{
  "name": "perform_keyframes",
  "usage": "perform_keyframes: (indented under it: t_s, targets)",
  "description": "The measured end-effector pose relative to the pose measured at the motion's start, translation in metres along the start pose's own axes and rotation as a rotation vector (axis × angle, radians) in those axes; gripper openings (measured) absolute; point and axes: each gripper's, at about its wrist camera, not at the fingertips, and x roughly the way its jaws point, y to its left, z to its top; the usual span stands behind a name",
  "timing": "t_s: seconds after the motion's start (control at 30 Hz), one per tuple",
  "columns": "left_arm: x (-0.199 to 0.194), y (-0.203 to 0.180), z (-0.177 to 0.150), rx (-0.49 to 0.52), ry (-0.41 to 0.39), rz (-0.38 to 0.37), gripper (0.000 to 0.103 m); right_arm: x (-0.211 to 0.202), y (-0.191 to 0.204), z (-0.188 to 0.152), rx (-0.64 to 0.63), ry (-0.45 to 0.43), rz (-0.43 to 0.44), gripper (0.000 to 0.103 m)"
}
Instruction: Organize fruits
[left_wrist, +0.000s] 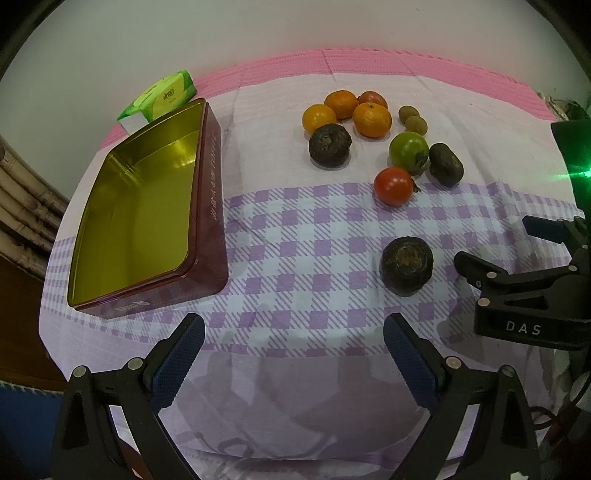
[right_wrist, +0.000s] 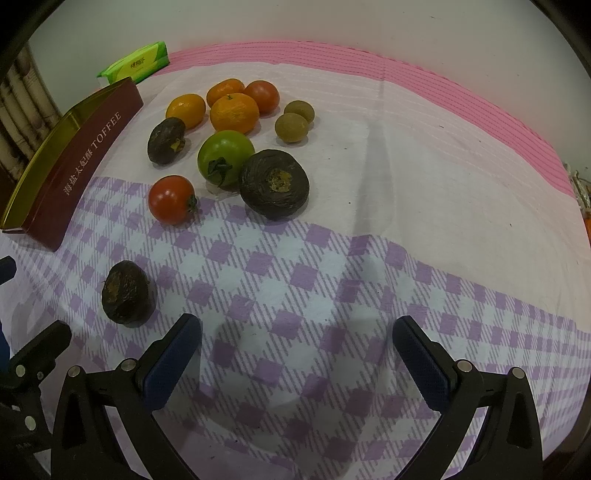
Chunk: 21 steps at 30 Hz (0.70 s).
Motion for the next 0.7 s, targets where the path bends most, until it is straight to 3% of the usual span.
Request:
perform_keyframes:
  t_s: [0.7]
  targets:
    - [0.0003,-0.0019,0.0025,-0.014,-0.004,-0.003,0.096,-0.0001,0.0,-0.0004,0.001,-0.002,0.0,0.103]
